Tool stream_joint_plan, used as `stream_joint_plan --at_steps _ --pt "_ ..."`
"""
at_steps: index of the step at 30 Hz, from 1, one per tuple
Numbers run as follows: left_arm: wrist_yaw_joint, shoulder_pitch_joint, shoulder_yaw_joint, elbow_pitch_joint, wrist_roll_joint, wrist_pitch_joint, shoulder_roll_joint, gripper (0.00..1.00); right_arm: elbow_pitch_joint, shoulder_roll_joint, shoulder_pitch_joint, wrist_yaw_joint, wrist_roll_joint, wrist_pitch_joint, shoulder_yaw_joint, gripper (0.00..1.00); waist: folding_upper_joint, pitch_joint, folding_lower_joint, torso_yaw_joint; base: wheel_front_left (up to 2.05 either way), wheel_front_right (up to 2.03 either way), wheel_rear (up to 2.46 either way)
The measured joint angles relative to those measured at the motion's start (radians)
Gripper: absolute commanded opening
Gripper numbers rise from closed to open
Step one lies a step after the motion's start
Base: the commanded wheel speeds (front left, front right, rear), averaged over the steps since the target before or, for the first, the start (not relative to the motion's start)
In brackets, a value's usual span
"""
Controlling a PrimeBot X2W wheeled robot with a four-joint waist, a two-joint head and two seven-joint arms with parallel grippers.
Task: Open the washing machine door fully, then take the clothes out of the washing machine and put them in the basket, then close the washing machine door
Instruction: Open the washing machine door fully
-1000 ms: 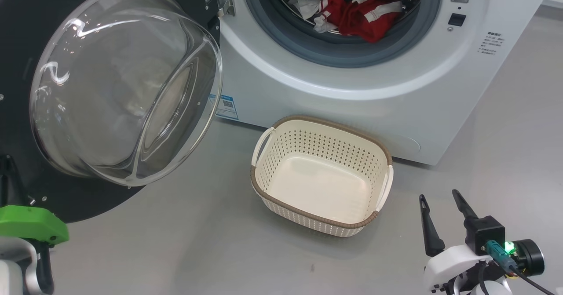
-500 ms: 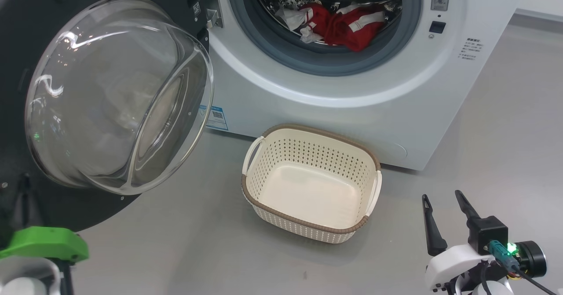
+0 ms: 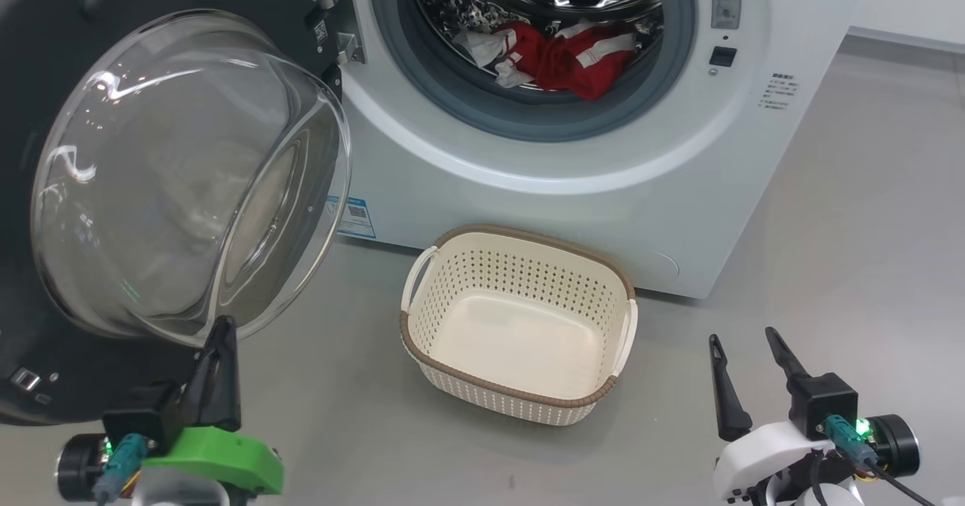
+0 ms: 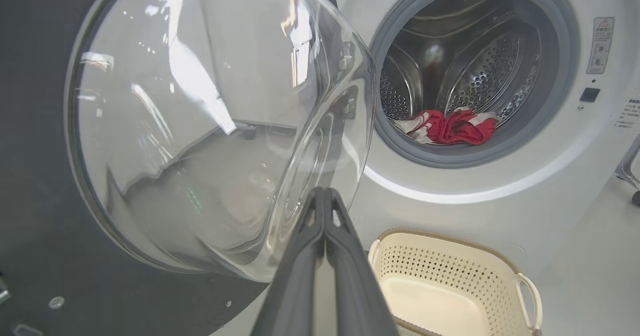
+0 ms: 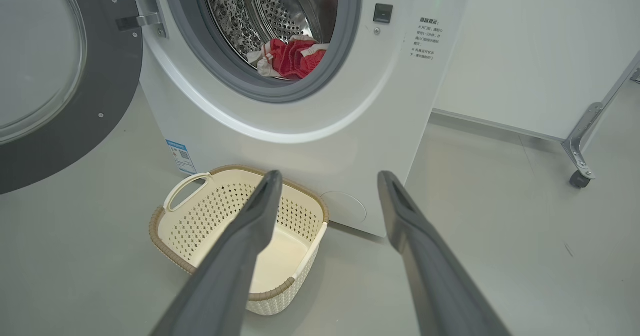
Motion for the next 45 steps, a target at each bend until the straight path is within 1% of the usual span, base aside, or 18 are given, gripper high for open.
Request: stream_joint_plan --at_steps 8,10,11,12,13,14,15,22,29,34,45 --pt "-0.011 0.005 -0.047 -0.036 0.011 0.018 -0.01 0.01 -0.003 0.009 -0.001 0.0 0.0 0.0 0.02 1.0 0.0 -0.002 0.0 -0.043 0.0 0.0 0.0" --pt "-0.012 0.014 -0.062 -0.041 0.011 0.026 -0.012 0.18 -0.003 0.01 -0.001 0.0 0.0 0.0 0.02 1.0 0.0 -0.003 0.0 -0.058 0.0 0.0 0.0" --pt "-0.012 0.019 -0.068 -0.042 0.011 0.027 -0.015 0.33 -0.003 0.01 -0.001 0.0 0.0 0.0 0.02 1.0 0.0 -0.003 0.0 -0.066 0.0 0.0 0.0" --pt "-0.012 0.024 -0.072 -0.042 0.012 0.033 -0.017 0.45 -0.003 0.01 -0.001 0.0 0.0 0.0 0.02 1.0 0.0 -0.004 0.0 -0.075 0.0 0.0 0.0" --pt "-0.012 0.027 -0.075 -0.043 0.012 0.033 -0.017 0.73 -0.003 0.01 -0.001 0.0 0.0 -0.002 0.019 1.0 0.0 -0.005 0.0 -0.083 0.0 0.0 0.0" --pt "-0.011 0.03 -0.076 -0.044 0.012 0.033 -0.018 0.9 -0.003 0.011 -0.002 0.0 0.0 -0.002 0.02 1.0 0.0 -0.006 0.0 -0.093 0.0 0.0 0.0" --pt "-0.011 0.031 -0.077 -0.049 0.013 0.033 -0.018 1.0 -0.003 0.011 -0.002 0.0 0.0 -0.002 0.019 1.0 0.0 -0.007 0.0 -0.102 0.0 0.0 0.0" --pt "0.008 0.04 -0.084 -0.059 0.02 0.034 -0.022 1.0 -0.004 0.019 -0.002 0.0 0.0 -0.006 0.019 1.0 0.0 -0.016 0.0 -0.167 0.0 0.0 0.0" --pt "0.033 0.065 -0.06 -0.052 0.022 0.043 -0.023 1.0 -0.016 0.023 -0.001 0.0 0.003 -0.01 0.012 1.0 0.0 -0.023 0.0 -0.234 0.0 0.0 0.0" --pt "0.042 0.08 -0.058 -0.041 0.029 0.052 -0.023 1.0 -0.018 0.022 0.002 0.0 0.003 -0.011 0.002 1.0 0.0 -0.032 0.0 -0.275 0.0 0.0 0.0" --pt "0.05 0.106 -0.057 -0.036 0.039 0.066 -0.023 1.0 -0.032 0.022 0.043 0.0 0.013 -0.015 -0.016 1.0 0.0 -0.065 0.0 -0.314 0.0 0.0 0.0"
